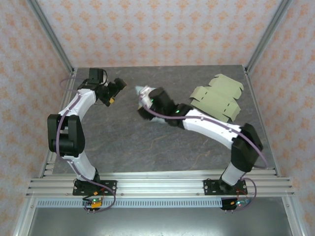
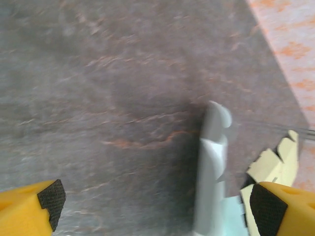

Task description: Fold the paper box

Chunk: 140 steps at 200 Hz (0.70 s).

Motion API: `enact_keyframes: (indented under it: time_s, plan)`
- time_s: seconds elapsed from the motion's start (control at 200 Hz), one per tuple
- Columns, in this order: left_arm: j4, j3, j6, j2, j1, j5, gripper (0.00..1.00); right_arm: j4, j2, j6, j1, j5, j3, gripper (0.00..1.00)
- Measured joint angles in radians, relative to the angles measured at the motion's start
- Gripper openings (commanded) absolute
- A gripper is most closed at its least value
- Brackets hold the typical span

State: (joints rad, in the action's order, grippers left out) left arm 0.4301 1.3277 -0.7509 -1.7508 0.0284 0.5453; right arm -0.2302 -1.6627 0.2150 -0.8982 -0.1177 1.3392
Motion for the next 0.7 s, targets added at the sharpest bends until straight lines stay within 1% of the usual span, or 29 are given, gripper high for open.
enact_keyframes:
  time_s: [0.095,0.165,0.23,0.305,0.4,0.47,0.521,0.581,0.641,0.701]
  plan:
    - [0.000,-0.071,0.024,0.002,0.012,0.001,1.00,-0.059,0.002,-0.035,-0.021,-0.040,-0.062,0.62]
    - [0.003,-0.117,0.045,0.007,0.013,0.004,1.00,-0.093,0.032,-0.076,0.004,-0.073,-0.089,0.65]
    - [0.003,-0.158,0.067,0.016,0.008,0.010,1.00,-0.099,0.095,-0.134,0.060,-0.112,-0.117,0.66]
    - [0.008,-0.187,0.097,0.023,-0.012,0.015,1.00,-0.099,0.180,-0.202,0.163,-0.135,-0.139,0.65]
    - [0.001,-0.203,0.124,0.024,-0.076,0.016,1.00,-0.101,0.219,-0.277,0.335,-0.169,-0.129,0.64]
    - [-0.018,-0.232,0.126,0.037,-0.150,0.020,0.99,-0.108,0.181,-0.312,0.465,-0.189,-0.112,0.63]
    - [-0.028,-0.257,0.127,0.048,-0.209,0.023,0.98,-0.120,0.140,-0.325,0.532,-0.191,-0.109,0.62]
    - [-0.029,-0.286,0.125,0.055,-0.278,0.023,0.96,-0.151,0.089,-0.353,0.586,-0.193,-0.111,0.62]
    - [-0.039,-0.316,0.119,0.058,-0.322,0.023,0.93,-0.177,0.051,-0.401,0.621,-0.194,-0.127,0.62]
    - [-0.055,-0.349,0.105,0.059,-0.346,0.017,0.86,-0.202,0.043,-0.472,0.639,-0.206,-0.164,0.62]
